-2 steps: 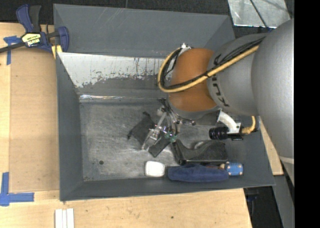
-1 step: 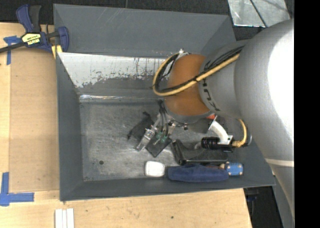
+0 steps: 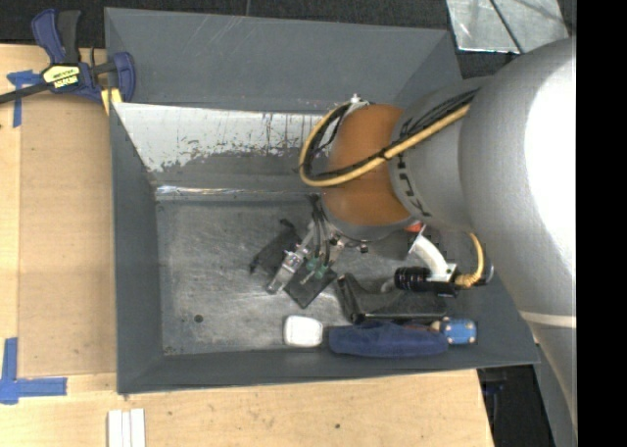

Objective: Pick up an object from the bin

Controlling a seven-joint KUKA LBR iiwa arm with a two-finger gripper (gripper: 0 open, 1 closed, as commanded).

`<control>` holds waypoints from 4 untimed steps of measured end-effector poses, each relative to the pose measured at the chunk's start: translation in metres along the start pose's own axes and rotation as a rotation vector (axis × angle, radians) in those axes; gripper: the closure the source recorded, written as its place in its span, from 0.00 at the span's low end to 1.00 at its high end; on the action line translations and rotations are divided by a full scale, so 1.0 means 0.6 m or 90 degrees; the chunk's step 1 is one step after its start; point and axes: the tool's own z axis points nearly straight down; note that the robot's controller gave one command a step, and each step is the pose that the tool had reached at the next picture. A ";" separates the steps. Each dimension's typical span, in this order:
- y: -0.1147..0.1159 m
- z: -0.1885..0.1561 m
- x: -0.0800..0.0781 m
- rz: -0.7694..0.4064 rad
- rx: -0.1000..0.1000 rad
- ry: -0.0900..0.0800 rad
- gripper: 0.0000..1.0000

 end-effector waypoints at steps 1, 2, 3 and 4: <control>0.002 -0.006 -0.010 0.002 -0.006 -0.010 1.00; 0.003 -0.030 -0.012 0.002 0.000 -0.001 1.00; 0.003 -0.121 -0.015 0.001 0.000 -0.002 1.00; 0.004 -0.137 -0.017 0.000 0.000 -0.002 1.00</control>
Offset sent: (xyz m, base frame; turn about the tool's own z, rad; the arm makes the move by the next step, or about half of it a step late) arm 0.0000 0.0000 0.0000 0.0000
